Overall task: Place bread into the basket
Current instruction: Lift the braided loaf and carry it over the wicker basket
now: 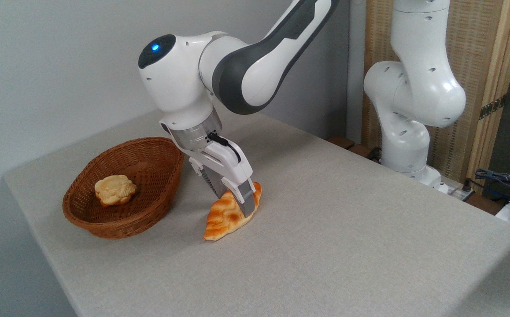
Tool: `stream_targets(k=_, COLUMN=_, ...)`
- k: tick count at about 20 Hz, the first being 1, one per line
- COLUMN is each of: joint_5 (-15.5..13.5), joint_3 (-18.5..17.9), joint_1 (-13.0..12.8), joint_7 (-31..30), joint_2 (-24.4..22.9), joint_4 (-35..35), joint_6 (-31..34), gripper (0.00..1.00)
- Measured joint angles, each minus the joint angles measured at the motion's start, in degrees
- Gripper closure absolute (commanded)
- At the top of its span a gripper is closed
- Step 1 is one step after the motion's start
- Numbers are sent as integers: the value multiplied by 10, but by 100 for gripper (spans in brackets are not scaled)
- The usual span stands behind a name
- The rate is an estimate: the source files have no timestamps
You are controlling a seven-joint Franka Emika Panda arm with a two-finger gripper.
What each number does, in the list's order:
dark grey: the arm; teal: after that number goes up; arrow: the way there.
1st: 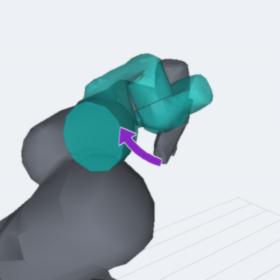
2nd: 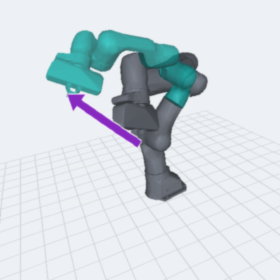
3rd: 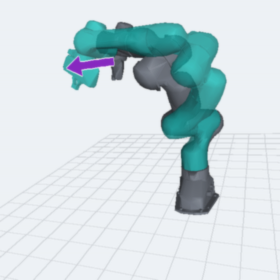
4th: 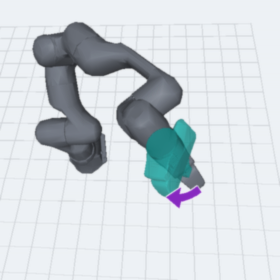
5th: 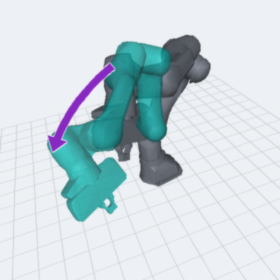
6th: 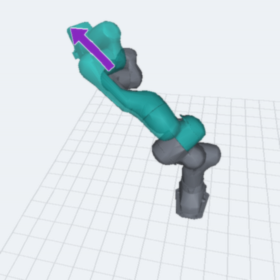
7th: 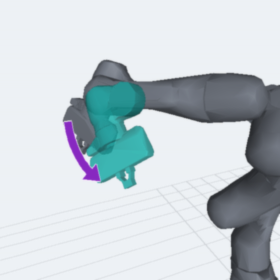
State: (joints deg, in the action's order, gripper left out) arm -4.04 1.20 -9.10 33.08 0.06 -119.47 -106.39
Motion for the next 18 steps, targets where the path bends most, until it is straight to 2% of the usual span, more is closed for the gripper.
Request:
stream_targets(k=9, joint_5=0, joint_3=0, joint_1=0, joint_7=0, joint_2=-2, joint_4=7, joint_6=1, gripper=54)
stream_targets(k=13, joint_5=-2, joint_3=3, joint_1=0, joint_7=0, joint_2=-8, joint_4=59, joint_6=8, gripper=52)
stream_targets(k=15, joint_5=-8, joint_3=17, joint_1=-1, joint_7=0, joint_2=-10, joint_4=91, joint_6=12, gripper=52)
stream_targets(k=18, joint_5=-10, joint_3=58, joint_1=-2, joint_7=-18, joint_2=-12, joint_4=136, joint_6=13, gripper=50)
